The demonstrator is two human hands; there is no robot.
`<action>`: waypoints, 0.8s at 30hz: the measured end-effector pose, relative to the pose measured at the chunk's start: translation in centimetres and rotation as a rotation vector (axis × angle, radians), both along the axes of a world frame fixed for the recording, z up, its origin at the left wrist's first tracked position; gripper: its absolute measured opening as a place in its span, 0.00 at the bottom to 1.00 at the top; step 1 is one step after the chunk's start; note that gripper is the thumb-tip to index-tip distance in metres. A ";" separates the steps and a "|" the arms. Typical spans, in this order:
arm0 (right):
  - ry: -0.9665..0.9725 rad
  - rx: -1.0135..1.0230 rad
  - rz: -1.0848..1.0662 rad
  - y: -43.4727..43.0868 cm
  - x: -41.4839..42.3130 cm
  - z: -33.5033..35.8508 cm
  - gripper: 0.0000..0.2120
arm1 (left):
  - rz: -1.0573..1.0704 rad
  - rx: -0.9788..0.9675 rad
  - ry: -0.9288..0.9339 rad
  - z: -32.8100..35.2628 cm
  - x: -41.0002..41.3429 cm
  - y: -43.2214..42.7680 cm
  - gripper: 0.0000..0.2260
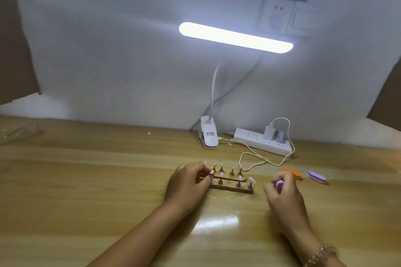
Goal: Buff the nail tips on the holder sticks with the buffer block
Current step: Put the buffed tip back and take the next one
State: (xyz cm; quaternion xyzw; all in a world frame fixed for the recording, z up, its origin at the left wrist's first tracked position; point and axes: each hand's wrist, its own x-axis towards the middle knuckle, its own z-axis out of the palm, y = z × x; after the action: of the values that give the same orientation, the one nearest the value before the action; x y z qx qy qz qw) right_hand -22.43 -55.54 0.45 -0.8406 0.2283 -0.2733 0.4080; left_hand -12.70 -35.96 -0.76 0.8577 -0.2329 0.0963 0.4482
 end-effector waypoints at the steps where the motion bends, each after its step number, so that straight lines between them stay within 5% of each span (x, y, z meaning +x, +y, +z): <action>1: 0.058 -0.080 0.019 0.1 0.0 -0.1 0.07 | 0.000 0.022 -0.001 0.0 0.0 0.0 0.04; 5: 0.265 -0.288 0.089 0.7 0.1 -0.2 0.08 | -0.012 0.093 0.027 0.3 -0.2 0.0 0.03; 12: 0.252 -0.351 0.241 0.2 -0.3 0.3 0.07 | -0.020 0.111 0.057 0.8 -0.5 0.2 0.07; 24: 0.409 -0.191 0.191 -5.7 -6.1 1.8 0.07 | -0.120 0.087 0.128 1.6 -1.4 0.7 0.17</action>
State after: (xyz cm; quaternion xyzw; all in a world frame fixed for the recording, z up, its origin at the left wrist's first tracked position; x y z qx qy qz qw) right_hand -28.54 -61.25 2.23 -0.9310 0.1986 -0.0780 0.2963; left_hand -14.14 -35.22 0.82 0.8652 -0.2586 0.0043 0.4296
